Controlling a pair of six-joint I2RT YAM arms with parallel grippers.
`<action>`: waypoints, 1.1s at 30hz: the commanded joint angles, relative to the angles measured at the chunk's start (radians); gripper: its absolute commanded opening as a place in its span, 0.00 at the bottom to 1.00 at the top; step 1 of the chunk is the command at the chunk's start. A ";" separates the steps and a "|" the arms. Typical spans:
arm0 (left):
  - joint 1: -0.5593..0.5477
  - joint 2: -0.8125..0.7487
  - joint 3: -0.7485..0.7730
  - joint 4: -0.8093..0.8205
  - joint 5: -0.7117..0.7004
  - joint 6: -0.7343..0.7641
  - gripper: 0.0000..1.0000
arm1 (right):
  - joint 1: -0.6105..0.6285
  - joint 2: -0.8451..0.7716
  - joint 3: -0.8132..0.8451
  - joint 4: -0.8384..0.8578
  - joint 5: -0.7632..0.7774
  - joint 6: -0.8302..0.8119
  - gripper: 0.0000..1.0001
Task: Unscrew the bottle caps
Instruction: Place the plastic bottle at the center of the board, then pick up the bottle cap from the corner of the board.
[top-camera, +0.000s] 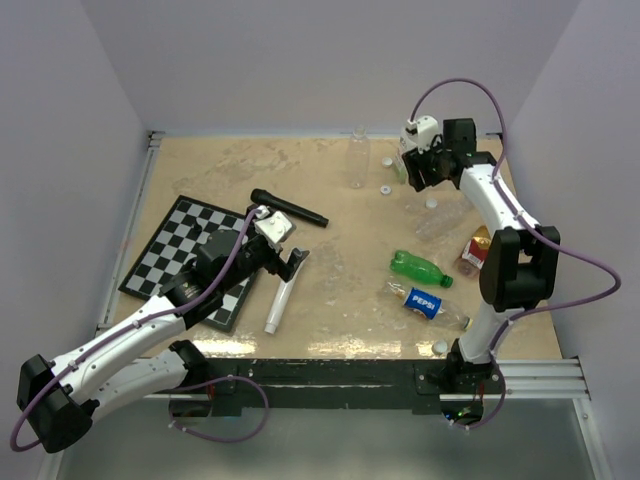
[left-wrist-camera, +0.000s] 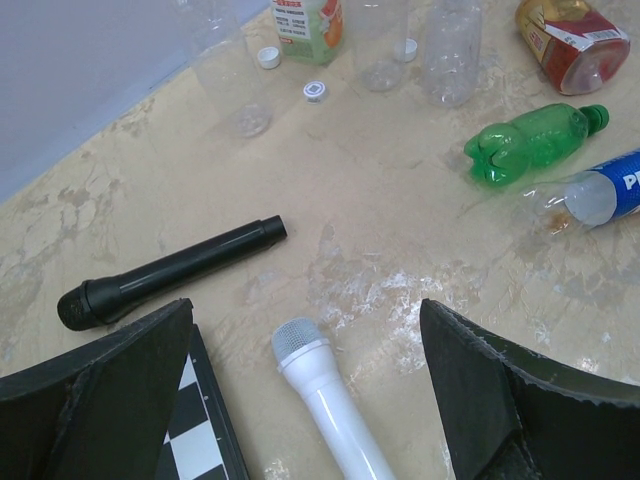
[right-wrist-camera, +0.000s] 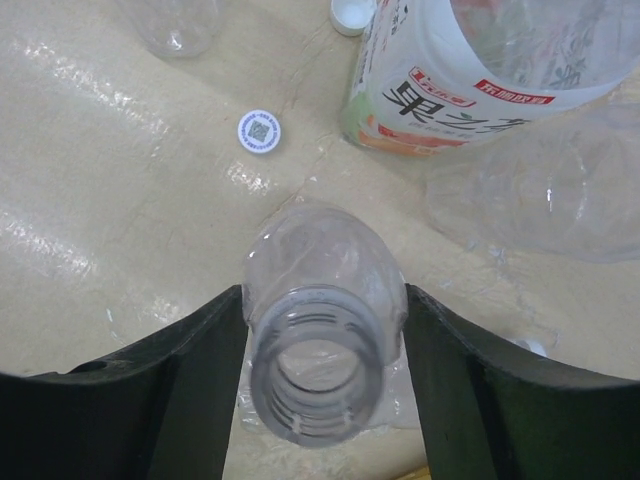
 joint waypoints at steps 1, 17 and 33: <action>0.005 -0.003 0.012 0.012 -0.008 0.013 1.00 | -0.002 -0.004 0.068 0.016 0.011 0.021 0.69; 0.005 -0.006 0.015 0.011 -0.005 0.016 1.00 | -0.015 -0.162 0.053 -0.030 -0.012 -0.017 0.83; 0.006 -0.019 0.013 0.008 -0.048 0.018 1.00 | -0.011 -0.506 -0.028 -0.440 -0.382 -0.463 0.83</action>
